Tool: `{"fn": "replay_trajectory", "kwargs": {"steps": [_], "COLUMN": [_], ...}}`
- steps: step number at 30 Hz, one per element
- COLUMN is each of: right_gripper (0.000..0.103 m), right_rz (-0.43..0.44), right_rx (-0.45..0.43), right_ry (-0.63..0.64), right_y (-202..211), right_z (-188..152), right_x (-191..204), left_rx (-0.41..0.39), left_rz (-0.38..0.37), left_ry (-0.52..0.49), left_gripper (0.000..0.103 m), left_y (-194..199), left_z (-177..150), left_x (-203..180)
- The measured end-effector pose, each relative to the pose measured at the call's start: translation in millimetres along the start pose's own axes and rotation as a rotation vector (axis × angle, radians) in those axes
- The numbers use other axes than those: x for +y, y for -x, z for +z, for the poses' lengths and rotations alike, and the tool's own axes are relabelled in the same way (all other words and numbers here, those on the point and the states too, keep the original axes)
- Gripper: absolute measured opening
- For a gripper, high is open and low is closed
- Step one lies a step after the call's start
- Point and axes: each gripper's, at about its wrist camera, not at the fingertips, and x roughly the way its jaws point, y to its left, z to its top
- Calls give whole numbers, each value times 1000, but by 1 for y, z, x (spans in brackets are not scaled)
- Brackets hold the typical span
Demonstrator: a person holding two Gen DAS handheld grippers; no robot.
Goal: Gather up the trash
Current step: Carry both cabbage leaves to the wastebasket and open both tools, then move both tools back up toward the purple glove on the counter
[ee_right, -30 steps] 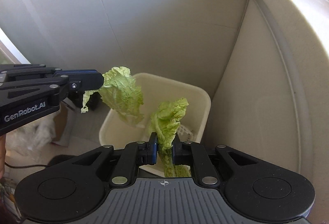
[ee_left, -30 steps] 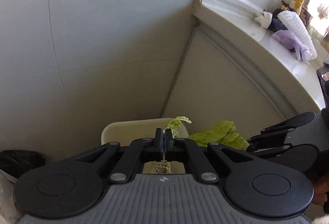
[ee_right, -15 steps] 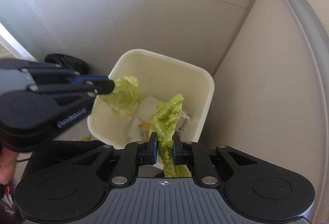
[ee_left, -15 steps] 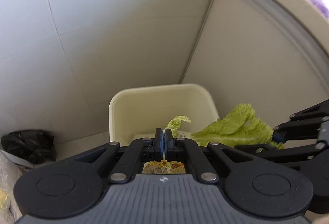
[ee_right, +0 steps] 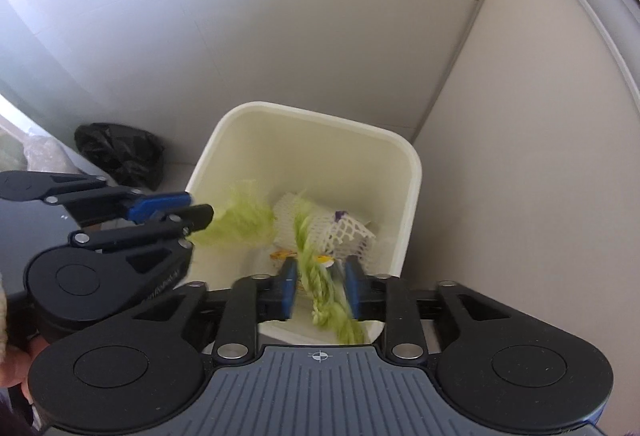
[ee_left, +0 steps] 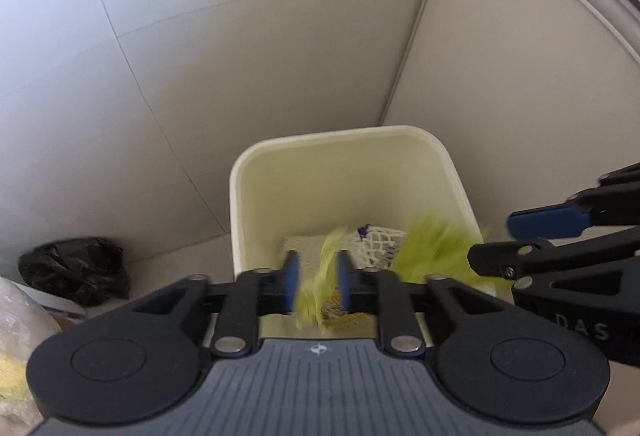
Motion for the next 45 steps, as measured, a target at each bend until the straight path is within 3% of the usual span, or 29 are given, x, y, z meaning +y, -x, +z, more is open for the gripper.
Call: {"fn": "replay_trajectory", "kwargs": {"steps": [6,13,19,21,25,30,36,45], "right_gripper": [44,46,47,52,53,69,76,84], "right_rz": [-3,3,16,24,33,72,129,98], "right_rx": [-14,-25,-47,-59,-81,-129,-205,-341], "right_ry": [-21,-35,-57,-66,-65,-78,-69,-79], "right_y": [3,8,18,23,36,59,92,145], "right_z": [3,3,3,2,1,0,-1,-6], "right_x": [-3,-8,-13,-15,-16,-21,-25,-43], "left_rx": [-18,-25,-34,-40,-52,-64,-100,-194], "left_rz": [16,19,13,10,11,6,-10,-39], "left_ry": [-11,-19,-28,-28,-30,-47,-57,-99], "left_gripper": [45,49,59,66,75,86,96,102], "left_y": [7,11,20,26,38,51,76,110], "left_z": [-2,-2,-2,-2,-3,-3,1,14], "left_x": [0,-4,-7,-6,-4,-4,-8,-23]}}
